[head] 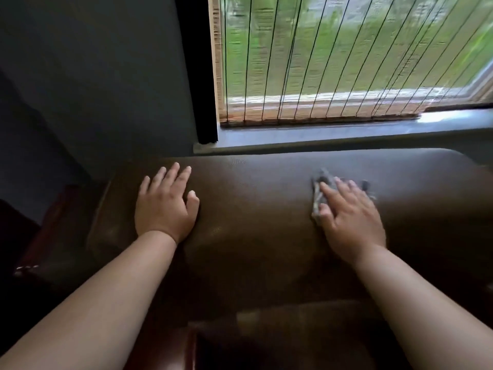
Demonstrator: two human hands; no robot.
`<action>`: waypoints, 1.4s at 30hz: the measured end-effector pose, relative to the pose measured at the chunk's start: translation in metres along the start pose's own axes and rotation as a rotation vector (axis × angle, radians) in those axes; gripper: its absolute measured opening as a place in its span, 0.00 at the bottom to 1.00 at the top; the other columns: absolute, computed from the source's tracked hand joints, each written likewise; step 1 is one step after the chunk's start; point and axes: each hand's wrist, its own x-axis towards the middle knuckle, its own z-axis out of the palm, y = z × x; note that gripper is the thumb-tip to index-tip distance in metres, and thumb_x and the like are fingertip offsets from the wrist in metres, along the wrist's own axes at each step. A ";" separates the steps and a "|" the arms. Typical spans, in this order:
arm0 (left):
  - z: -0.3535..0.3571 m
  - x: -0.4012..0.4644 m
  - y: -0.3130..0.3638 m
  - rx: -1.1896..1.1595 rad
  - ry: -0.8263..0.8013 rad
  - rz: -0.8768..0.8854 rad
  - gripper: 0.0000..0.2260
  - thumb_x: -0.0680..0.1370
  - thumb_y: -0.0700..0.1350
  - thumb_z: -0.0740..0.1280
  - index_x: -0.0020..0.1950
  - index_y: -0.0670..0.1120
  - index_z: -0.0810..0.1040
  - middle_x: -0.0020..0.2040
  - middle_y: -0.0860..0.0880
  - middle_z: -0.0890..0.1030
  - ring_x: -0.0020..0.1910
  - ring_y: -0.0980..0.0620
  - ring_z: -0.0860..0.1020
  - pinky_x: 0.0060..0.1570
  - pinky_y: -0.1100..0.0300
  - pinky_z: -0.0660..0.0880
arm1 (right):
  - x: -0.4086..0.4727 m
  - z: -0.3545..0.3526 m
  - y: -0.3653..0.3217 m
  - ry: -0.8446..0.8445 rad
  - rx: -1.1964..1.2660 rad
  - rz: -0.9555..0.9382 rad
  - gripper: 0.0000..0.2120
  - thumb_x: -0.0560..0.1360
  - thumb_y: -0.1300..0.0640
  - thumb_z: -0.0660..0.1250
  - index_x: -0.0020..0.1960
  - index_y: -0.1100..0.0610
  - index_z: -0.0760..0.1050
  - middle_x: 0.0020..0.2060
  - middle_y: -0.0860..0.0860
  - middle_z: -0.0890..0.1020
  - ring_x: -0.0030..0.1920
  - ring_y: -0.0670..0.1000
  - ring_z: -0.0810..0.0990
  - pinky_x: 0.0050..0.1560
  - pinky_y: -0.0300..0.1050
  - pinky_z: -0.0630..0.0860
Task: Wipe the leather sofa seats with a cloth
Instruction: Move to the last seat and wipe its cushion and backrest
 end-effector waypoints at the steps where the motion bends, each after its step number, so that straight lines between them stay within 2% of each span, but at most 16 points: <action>1: 0.001 0.001 0.001 -0.006 0.013 0.003 0.31 0.81 0.60 0.47 0.83 0.54 0.65 0.82 0.49 0.66 0.82 0.45 0.63 0.81 0.41 0.57 | -0.002 -0.001 0.004 0.060 0.033 0.111 0.34 0.78 0.38 0.44 0.80 0.46 0.67 0.81 0.51 0.65 0.82 0.55 0.58 0.82 0.56 0.53; 3: 0.001 0.004 0.001 -0.018 -0.006 0.014 0.31 0.81 0.60 0.46 0.83 0.54 0.65 0.82 0.49 0.66 0.82 0.45 0.63 0.81 0.41 0.57 | -0.009 0.008 -0.030 0.067 0.096 0.210 0.34 0.77 0.39 0.43 0.79 0.44 0.68 0.81 0.50 0.64 0.82 0.56 0.56 0.82 0.58 0.51; 4: 0.000 0.003 0.001 -0.023 -0.017 0.007 0.31 0.81 0.60 0.46 0.83 0.54 0.65 0.82 0.49 0.66 0.82 0.45 0.63 0.81 0.41 0.56 | -0.017 0.014 -0.063 0.035 0.106 0.148 0.33 0.78 0.39 0.44 0.80 0.42 0.65 0.83 0.48 0.60 0.83 0.55 0.52 0.82 0.57 0.48; 7: 0.003 0.000 -0.002 -0.026 -0.006 0.013 0.31 0.81 0.60 0.47 0.83 0.54 0.65 0.82 0.48 0.66 0.82 0.44 0.63 0.80 0.40 0.57 | -0.047 0.032 -0.161 -0.073 0.083 -0.268 0.29 0.82 0.40 0.48 0.83 0.40 0.55 0.84 0.45 0.50 0.84 0.54 0.41 0.82 0.55 0.38; 9: 0.001 0.001 -0.001 0.008 -0.040 0.006 0.30 0.82 0.60 0.47 0.84 0.56 0.62 0.84 0.49 0.63 0.83 0.44 0.60 0.81 0.39 0.55 | -0.056 0.035 -0.174 -0.120 0.059 -0.433 0.28 0.84 0.40 0.48 0.83 0.41 0.55 0.84 0.46 0.50 0.84 0.55 0.41 0.82 0.54 0.37; 12: -0.012 0.003 0.008 0.074 -0.195 -0.084 0.30 0.83 0.63 0.45 0.86 0.59 0.50 0.87 0.51 0.52 0.85 0.45 0.51 0.82 0.38 0.48 | -0.049 0.023 -0.116 -0.125 0.014 -0.421 0.29 0.83 0.38 0.46 0.83 0.39 0.51 0.84 0.45 0.49 0.84 0.51 0.41 0.83 0.53 0.42; 14: -0.023 -0.006 0.022 0.080 -0.291 -0.204 0.31 0.83 0.67 0.43 0.86 0.61 0.44 0.87 0.51 0.46 0.85 0.43 0.45 0.81 0.35 0.45 | -0.041 0.008 -0.052 -0.137 -0.018 -0.234 0.31 0.81 0.37 0.43 0.84 0.39 0.48 0.84 0.45 0.47 0.83 0.48 0.39 0.82 0.48 0.36; 16: -0.036 -0.021 0.054 0.070 -0.370 -0.266 0.33 0.81 0.70 0.45 0.85 0.62 0.42 0.87 0.48 0.43 0.85 0.38 0.42 0.80 0.32 0.41 | -0.034 -0.011 0.019 -0.127 0.002 -0.036 0.32 0.80 0.39 0.44 0.84 0.41 0.52 0.84 0.46 0.48 0.83 0.48 0.42 0.80 0.44 0.35; 18: -0.040 -0.023 0.105 0.007 -0.404 -0.160 0.35 0.81 0.71 0.49 0.85 0.62 0.44 0.87 0.47 0.42 0.84 0.36 0.41 0.79 0.32 0.39 | -0.027 -0.026 0.059 -0.115 0.044 0.104 0.31 0.80 0.40 0.46 0.83 0.43 0.56 0.84 0.46 0.50 0.83 0.49 0.45 0.81 0.46 0.40; 20: -0.032 -0.011 0.169 -0.067 -0.414 0.067 0.33 0.82 0.68 0.52 0.85 0.61 0.49 0.87 0.49 0.45 0.85 0.41 0.43 0.81 0.37 0.41 | -0.018 -0.026 0.057 -0.121 0.068 0.155 0.30 0.82 0.42 0.48 0.83 0.44 0.57 0.84 0.49 0.50 0.84 0.53 0.45 0.82 0.50 0.41; 23: -0.007 0.008 0.235 -0.122 -0.318 0.136 0.28 0.84 0.61 0.52 0.85 0.59 0.57 0.87 0.51 0.53 0.85 0.46 0.50 0.83 0.42 0.47 | -0.020 -0.009 0.028 -0.099 0.109 -0.025 0.29 0.82 0.42 0.51 0.83 0.43 0.58 0.84 0.49 0.53 0.84 0.53 0.45 0.82 0.51 0.41; 27: 0.024 -0.002 0.233 -0.043 -0.099 0.079 0.30 0.80 0.59 0.50 0.83 0.57 0.64 0.84 0.51 0.62 0.83 0.45 0.59 0.81 0.43 0.54 | -0.014 0.005 0.082 -0.019 0.112 -0.245 0.28 0.78 0.43 0.57 0.77 0.45 0.71 0.80 0.48 0.67 0.82 0.52 0.60 0.81 0.54 0.58; 31: 0.027 0.000 0.235 -0.025 -0.057 0.076 0.31 0.79 0.60 0.51 0.82 0.57 0.65 0.83 0.50 0.64 0.82 0.44 0.61 0.81 0.43 0.56 | 0.021 -0.018 0.166 -0.005 0.073 0.076 0.32 0.77 0.42 0.50 0.77 0.47 0.72 0.79 0.51 0.68 0.81 0.55 0.62 0.81 0.55 0.58; 34: 0.027 -0.002 0.234 -0.026 -0.040 0.079 0.31 0.79 0.59 0.52 0.82 0.55 0.67 0.82 0.49 0.66 0.81 0.44 0.63 0.80 0.43 0.57 | 0.032 -0.024 0.138 -0.046 0.052 0.212 0.34 0.77 0.41 0.45 0.80 0.46 0.67 0.82 0.52 0.62 0.82 0.58 0.57 0.82 0.56 0.52; 39: 0.032 0.000 0.233 -0.086 -0.008 0.052 0.33 0.77 0.58 0.54 0.81 0.49 0.69 0.81 0.46 0.69 0.80 0.43 0.65 0.79 0.43 0.58 | 0.014 -0.012 0.028 -0.261 0.066 -0.336 0.32 0.80 0.40 0.40 0.84 0.41 0.49 0.84 0.46 0.46 0.84 0.53 0.41 0.82 0.51 0.38; 42: 0.033 -0.002 0.233 -0.074 -0.024 0.053 0.34 0.78 0.58 0.52 0.82 0.49 0.67 0.82 0.46 0.66 0.81 0.44 0.63 0.81 0.44 0.55 | 0.040 -0.024 0.069 -0.277 0.043 -0.340 0.29 0.85 0.41 0.47 0.84 0.42 0.50 0.84 0.45 0.46 0.84 0.49 0.42 0.81 0.47 0.37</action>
